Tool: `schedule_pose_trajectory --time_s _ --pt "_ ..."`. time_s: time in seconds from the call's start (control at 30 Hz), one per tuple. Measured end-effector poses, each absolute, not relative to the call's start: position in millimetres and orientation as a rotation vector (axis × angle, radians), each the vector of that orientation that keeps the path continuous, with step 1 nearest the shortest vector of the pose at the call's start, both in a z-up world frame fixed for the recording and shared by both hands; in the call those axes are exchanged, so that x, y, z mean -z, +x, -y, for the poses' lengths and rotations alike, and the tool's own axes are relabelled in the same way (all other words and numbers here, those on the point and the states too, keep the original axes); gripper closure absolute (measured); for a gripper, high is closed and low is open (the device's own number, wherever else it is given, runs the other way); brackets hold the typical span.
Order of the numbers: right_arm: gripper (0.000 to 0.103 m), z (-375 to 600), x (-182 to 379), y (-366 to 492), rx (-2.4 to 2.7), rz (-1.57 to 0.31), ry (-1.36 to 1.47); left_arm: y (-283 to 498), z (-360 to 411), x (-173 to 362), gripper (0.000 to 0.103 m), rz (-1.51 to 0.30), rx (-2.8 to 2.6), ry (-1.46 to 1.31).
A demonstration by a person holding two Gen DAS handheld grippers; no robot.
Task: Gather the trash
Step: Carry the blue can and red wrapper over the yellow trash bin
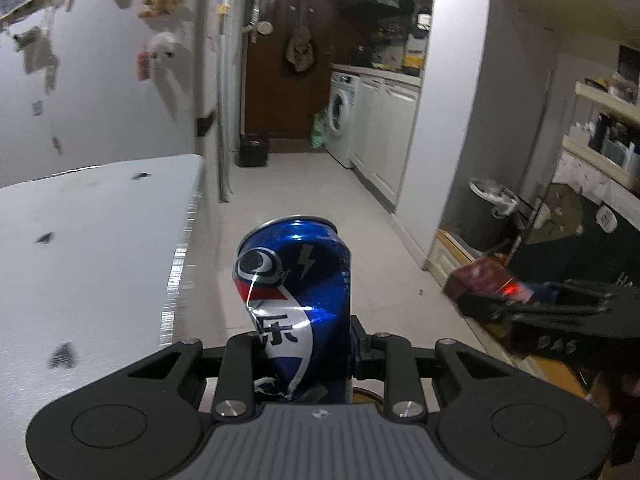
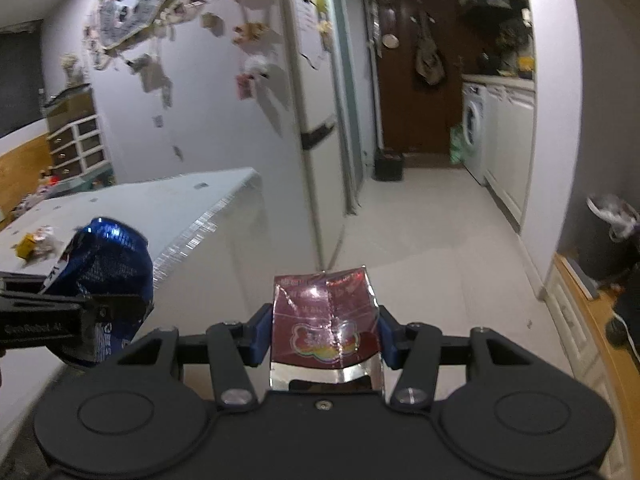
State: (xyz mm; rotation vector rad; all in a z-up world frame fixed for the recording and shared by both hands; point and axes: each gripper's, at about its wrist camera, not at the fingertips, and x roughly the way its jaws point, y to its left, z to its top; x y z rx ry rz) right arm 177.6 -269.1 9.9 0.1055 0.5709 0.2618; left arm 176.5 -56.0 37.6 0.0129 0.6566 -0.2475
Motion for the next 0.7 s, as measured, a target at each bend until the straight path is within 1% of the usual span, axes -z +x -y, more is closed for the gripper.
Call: schedule_pose_trajectory --time_s 0.23,0.7 --pt "0.050 297 34 196 -0.198 -0.656 0.153 210 96 -6 0.074 -0.731 0.294 0.026" --pt "0.050 326 125 255 -0.121 -0.884 0.231 297 123 97 0.074 -0.974 0.301 -0.016"
